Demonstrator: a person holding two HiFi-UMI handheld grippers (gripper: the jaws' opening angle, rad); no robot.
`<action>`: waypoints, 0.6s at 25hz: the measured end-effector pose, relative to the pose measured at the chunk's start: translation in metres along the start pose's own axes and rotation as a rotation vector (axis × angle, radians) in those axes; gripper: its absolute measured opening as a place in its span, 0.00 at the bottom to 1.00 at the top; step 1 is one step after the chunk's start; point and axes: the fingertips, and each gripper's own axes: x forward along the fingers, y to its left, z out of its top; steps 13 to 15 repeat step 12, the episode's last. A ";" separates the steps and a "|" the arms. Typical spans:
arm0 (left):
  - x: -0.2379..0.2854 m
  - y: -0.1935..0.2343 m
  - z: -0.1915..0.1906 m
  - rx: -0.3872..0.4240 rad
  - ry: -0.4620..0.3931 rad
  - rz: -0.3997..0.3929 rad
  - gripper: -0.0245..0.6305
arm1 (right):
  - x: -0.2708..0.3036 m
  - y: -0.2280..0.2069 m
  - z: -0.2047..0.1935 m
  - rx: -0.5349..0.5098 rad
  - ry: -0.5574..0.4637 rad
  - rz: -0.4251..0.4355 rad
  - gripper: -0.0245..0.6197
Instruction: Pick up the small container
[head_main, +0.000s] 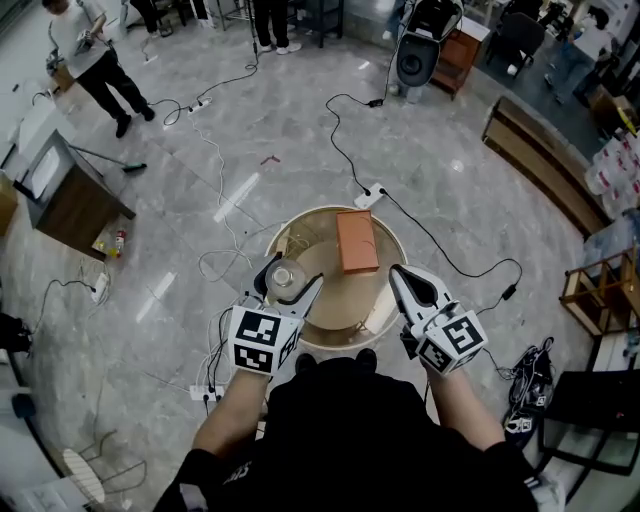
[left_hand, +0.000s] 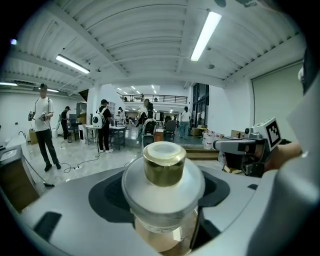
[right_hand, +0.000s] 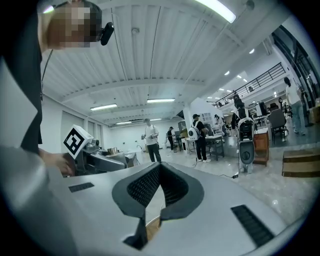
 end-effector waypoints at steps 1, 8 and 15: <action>0.001 0.001 0.002 0.001 -0.001 0.005 0.56 | 0.000 0.000 0.003 -0.002 -0.003 0.004 0.05; -0.003 0.006 0.009 -0.007 -0.014 0.038 0.56 | -0.003 0.006 0.011 -0.012 -0.019 0.034 0.05; -0.011 0.010 0.008 -0.020 -0.011 0.050 0.56 | -0.006 0.012 0.014 -0.015 -0.022 0.039 0.05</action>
